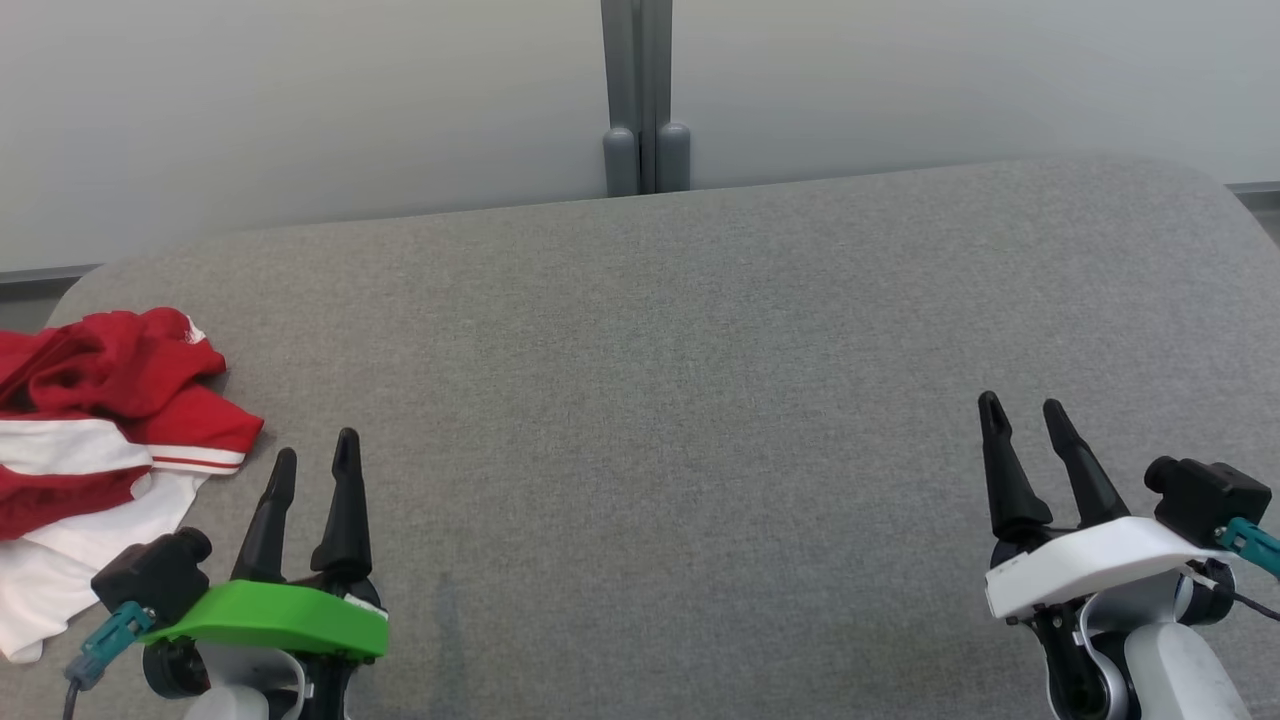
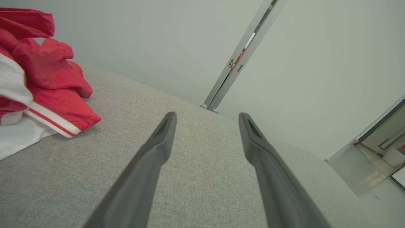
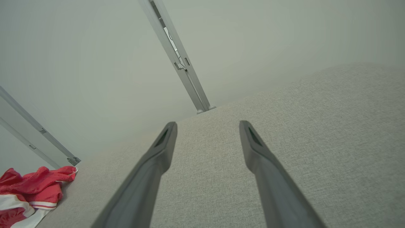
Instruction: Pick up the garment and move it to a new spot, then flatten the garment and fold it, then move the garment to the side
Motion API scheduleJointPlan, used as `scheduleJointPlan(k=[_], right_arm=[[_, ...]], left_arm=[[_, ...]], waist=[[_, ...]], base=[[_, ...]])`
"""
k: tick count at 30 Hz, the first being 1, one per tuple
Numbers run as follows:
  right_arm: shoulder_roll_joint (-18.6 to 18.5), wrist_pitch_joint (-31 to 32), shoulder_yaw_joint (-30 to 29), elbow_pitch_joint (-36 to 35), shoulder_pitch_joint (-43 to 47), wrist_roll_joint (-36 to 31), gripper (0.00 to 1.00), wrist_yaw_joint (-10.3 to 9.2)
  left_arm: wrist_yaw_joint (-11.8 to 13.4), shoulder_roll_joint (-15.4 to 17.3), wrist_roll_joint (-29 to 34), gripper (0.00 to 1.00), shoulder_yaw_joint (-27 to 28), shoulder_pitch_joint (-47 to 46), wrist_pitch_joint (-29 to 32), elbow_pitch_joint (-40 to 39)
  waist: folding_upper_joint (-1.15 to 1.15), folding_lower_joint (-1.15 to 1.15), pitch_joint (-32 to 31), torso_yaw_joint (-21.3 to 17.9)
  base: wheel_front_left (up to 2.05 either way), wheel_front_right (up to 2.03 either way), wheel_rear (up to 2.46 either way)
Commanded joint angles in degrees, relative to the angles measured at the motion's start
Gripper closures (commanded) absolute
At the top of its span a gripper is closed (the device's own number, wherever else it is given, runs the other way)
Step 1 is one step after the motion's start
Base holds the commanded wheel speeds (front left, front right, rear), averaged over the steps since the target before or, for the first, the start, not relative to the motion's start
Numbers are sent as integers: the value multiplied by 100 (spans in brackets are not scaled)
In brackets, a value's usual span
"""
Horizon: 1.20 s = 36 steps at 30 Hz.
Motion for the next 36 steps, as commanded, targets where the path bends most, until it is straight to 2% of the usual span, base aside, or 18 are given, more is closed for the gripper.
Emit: scheduleJointPlan(k=[1,22,36], right_arm=[[-6,-45,16,-63,14,-175,0,3],[73,-138,46,-24,95,-1198,0,3],[107,-282,33,7,127,-1652,0,3]], left_arm=[[1,42,170,0,-16,-139,-57,-20],[2,-37,1334,0,-1,-79,-330,115],[4,-124,2036,0,130,-34,-488,268]], waist=[[0,0,1,0],[0,0,-1,5],[0,0,3,4]], base=[[0,0,0],[0,0,0],[0,0,0]])
